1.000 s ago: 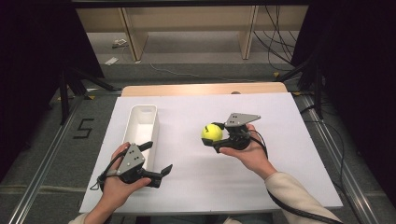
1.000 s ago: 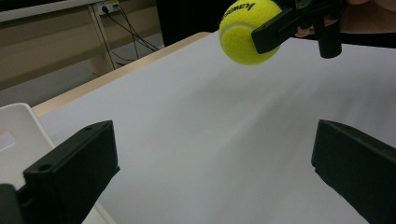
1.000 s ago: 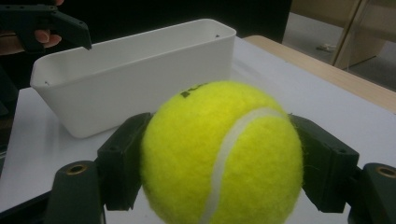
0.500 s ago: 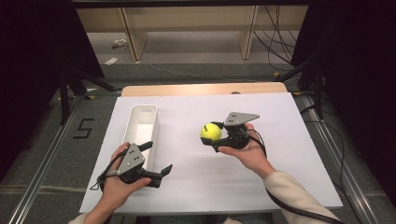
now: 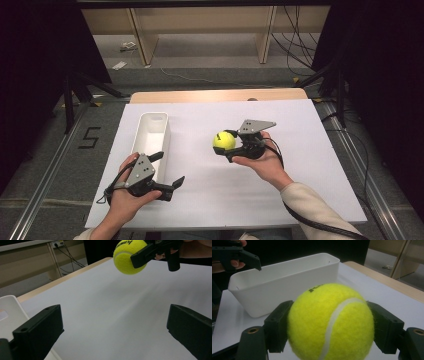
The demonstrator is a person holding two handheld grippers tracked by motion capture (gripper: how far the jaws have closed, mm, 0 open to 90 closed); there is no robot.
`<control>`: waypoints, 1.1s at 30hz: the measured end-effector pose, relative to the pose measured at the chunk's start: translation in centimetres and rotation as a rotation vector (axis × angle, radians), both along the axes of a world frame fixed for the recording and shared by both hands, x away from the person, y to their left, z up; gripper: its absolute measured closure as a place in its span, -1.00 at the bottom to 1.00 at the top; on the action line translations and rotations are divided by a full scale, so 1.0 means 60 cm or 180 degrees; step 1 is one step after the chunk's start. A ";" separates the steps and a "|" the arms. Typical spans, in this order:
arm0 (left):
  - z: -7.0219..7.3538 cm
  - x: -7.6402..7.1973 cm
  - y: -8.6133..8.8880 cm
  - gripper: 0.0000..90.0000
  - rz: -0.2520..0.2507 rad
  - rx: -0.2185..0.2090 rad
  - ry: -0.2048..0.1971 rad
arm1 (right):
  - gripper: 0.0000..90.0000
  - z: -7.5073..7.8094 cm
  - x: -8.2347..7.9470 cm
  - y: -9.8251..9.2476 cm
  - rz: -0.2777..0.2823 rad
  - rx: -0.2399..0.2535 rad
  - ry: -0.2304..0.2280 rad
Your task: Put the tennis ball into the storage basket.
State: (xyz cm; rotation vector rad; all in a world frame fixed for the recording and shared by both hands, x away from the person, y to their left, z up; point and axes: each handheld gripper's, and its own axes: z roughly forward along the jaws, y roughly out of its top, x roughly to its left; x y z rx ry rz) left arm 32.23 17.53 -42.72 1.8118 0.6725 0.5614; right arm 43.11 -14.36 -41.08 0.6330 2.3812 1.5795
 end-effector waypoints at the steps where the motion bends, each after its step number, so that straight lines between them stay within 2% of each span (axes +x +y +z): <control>1: 0.000 0.000 0.000 -1.00 0.0001 0.0001 -0.0001 | -0.40 0.000 0.000 0.001 0.0001 0.0000 0.0002; 33: 0.000 0.000 0.001 -1.00 0.0001 -0.0003 0.0003 | -0.40 0.006 0.006 0.023 0.0050 0.0020 -0.0021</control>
